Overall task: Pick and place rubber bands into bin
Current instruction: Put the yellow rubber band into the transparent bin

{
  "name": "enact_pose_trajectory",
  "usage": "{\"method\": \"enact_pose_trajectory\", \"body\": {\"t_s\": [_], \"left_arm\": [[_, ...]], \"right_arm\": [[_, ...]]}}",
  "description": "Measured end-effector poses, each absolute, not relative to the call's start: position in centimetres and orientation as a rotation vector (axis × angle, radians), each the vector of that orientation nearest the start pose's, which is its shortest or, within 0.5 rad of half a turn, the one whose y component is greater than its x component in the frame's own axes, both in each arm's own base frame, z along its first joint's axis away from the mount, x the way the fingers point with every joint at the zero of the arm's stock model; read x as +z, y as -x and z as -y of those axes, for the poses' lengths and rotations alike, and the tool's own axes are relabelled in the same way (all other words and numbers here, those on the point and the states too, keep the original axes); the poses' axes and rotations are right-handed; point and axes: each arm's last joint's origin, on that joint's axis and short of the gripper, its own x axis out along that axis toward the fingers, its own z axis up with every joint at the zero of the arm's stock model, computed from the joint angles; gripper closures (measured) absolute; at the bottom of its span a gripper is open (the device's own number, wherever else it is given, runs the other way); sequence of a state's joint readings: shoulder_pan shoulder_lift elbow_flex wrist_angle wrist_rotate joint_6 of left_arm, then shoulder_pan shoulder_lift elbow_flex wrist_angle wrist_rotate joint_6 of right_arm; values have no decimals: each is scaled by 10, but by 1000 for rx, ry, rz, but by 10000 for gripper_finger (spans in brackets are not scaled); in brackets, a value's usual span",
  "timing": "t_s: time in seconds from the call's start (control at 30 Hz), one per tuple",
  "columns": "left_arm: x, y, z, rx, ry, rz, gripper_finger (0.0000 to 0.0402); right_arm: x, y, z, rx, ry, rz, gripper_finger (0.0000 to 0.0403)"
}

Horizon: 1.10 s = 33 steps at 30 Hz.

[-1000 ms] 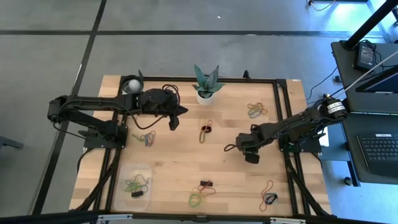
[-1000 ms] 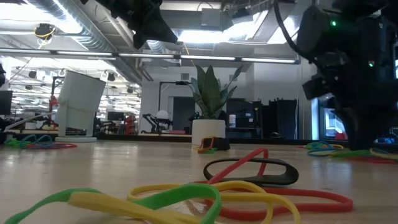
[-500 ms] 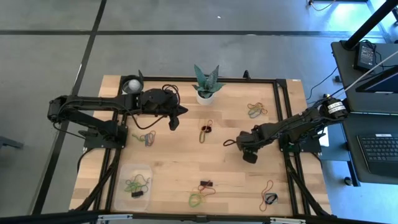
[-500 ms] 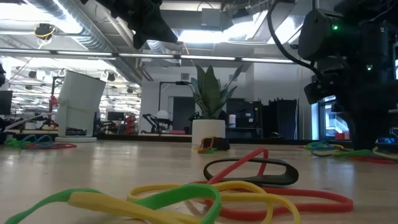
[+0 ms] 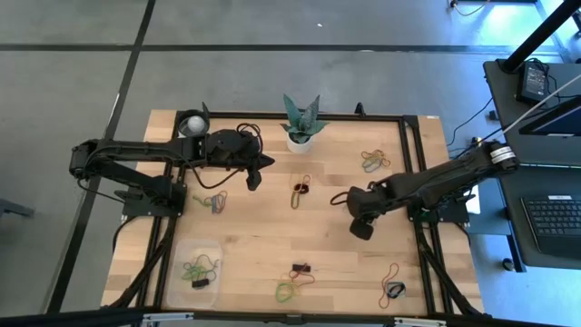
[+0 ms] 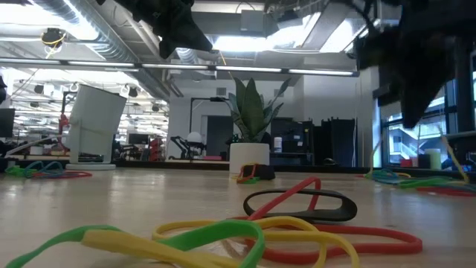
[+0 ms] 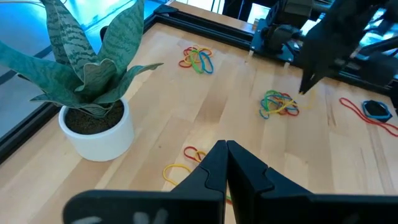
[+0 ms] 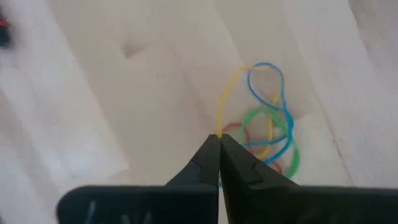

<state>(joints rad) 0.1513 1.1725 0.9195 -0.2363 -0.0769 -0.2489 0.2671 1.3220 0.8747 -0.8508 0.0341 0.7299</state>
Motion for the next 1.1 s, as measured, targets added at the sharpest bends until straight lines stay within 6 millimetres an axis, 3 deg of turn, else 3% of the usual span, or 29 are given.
{"method": "enact_pose_trajectory", "body": {"t_s": [0.5,0.7,0.93,1.03,1.1], "left_arm": [[298,-252,-41,284,261,-459,398],[298,-252,-41,284,261,-459,398],[298,-252,-41,297,308,-452,398],[298,-252,-41,302,313,-450,398],[298,-252,-41,303,313,-450,398]], "right_arm": [[305,-192,-76,-419,-343,-1254,401],[331,-182,-79,-441,-320,-1242,401],[343,-168,-80,-539,-234,-1221,401],[334,-169,-81,-562,-260,-1209,401],[325,-174,-86,-489,-296,-1235,401]]}}
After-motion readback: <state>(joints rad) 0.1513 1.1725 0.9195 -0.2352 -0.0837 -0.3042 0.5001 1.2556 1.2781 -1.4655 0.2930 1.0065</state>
